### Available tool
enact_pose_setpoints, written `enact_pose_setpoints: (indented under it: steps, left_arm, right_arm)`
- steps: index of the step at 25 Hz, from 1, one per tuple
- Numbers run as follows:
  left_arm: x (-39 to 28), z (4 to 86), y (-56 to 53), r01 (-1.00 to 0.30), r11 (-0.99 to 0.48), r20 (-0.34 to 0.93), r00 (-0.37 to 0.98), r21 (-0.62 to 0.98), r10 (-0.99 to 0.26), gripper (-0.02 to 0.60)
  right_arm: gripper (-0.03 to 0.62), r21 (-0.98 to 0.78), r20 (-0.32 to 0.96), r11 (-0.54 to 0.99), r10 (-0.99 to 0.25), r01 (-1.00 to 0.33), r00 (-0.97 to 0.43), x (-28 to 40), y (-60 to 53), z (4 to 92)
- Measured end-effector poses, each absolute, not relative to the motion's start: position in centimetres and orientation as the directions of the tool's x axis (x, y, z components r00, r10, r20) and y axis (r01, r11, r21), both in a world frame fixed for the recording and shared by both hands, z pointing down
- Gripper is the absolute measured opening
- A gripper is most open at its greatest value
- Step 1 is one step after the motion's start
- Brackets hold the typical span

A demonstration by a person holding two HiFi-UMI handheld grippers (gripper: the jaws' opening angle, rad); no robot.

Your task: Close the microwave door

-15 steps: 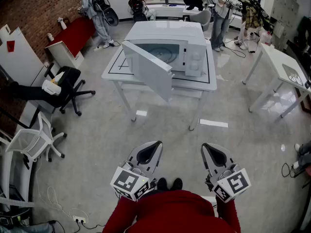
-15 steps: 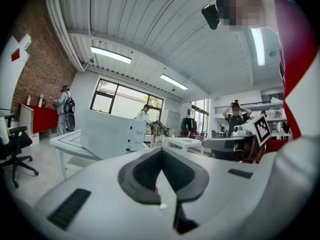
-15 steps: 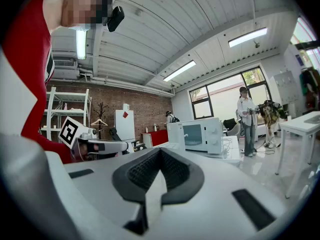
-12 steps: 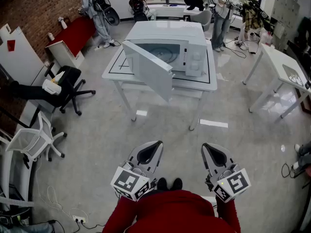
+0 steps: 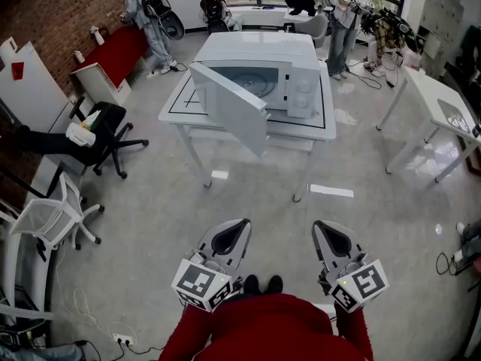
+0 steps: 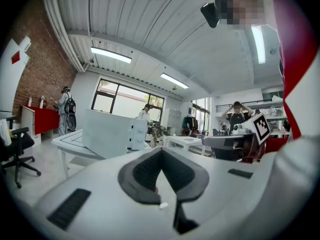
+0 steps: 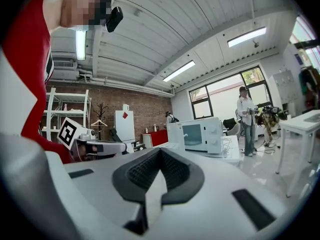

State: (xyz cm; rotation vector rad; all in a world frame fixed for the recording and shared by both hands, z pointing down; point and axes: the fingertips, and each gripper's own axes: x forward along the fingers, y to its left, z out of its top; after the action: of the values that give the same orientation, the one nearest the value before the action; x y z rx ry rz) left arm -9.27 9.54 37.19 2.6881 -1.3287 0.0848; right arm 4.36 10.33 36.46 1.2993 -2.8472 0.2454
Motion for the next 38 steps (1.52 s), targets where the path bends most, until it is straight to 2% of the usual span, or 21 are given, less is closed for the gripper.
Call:
enact_pose_setpoints:
  steps: [11,25,38]
  left_arm:
    - [-8.3,38.7,8.5,-0.804,-0.577,0.133,0.593,0.144,-0.794,0.009]
    - [-5.8,37.7,6.8,-0.842,-0.537,0.138,0.539,0.052,-0.831,0.009]
    - [-5.7,36.7,2.9,-0.852,-0.523,0.138,0.52,0.017,-0.843,0.009]
  right_arm:
    - [0.015,-0.173,0.061,0.639,-0.753,-0.75,-0.656,6.4,10.1,37.1]
    - [0.015,-0.178,0.031,0.652,-0.745,-0.737,-0.666,9.9,9.1,37.1]
    - [0.015,-0.206,0.014,0.654,-0.742,-0.728,-0.67,10.0,5.3,37.0]
